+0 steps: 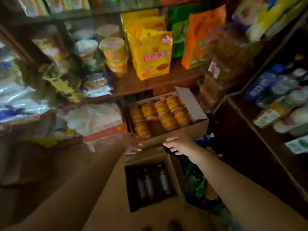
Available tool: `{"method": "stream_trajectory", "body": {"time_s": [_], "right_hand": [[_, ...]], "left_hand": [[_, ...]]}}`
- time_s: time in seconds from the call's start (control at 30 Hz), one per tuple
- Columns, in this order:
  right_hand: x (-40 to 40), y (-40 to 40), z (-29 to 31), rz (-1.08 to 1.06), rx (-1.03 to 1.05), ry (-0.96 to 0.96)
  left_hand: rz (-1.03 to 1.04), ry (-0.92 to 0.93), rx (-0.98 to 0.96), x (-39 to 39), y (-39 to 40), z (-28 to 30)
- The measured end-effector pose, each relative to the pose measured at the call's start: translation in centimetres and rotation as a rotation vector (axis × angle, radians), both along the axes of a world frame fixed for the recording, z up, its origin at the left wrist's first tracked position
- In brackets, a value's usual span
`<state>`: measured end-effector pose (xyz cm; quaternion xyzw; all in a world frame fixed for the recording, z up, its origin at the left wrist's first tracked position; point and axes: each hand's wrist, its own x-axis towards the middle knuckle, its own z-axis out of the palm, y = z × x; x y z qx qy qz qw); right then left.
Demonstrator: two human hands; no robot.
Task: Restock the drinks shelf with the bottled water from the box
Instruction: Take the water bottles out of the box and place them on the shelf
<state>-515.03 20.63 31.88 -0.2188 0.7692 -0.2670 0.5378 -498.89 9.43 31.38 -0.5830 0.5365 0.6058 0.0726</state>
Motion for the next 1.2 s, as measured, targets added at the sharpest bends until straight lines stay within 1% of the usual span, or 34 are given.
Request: {"method": "stream_trajectory", "body": {"time_s": [0.07,0.2,0.33,0.43,0.57,0.73,0.87,0.93,1.03,1.1,1.2], "right_hand": [[1.6,-0.9,-4.3,0.045,0.066,-0.027],[3.8,-1.6,-13.5,0.117,0.181,-0.074],[4.9,-1.5,-22.0,0.142,0.231,-0.099],[5.3,-1.4,-28.5,0.118,0.286,-0.125],[5.9,-0.8,-36.6,0.086,0.384,-0.186],[6.9,0.3,-46.2,0.057,0.471,-0.308],[7.9,0.5,-53.1,0.075,0.533,-0.309],[8.3,0.4,-56.0,0.113,0.576,-0.293],[8.5,-0.2,-59.1,0.169,0.618,-0.305],[8.7,-0.6,-60.9,0.198,0.621,-0.288],[9.4,-1.0,-63.5,0.248,0.582,-0.311]], "left_hand": [[0.049,-0.05,0.02,2.1,-0.2,-4.5],[0.178,-0.121,0.142,4.5,0.8,-14.0],[0.268,-0.135,0.211,4.1,2.6,-23.0],[0.321,-0.156,0.283,3.9,3.4,-29.4],[0.382,-0.12,0.29,4.0,4.2,-37.6],[0.54,-0.016,0.374,4.0,4.2,-47.0],[0.616,0.025,0.372,3.6,3.5,-53.7],[0.667,0.081,0.388,3.2,3.1,-56.4],[0.858,0.185,0.379,2.6,2.3,-59.6],[0.89,0.214,0.357,2.4,1.8,-61.6],[0.877,0.217,0.32,2.4,1.6,-63.9]]}}
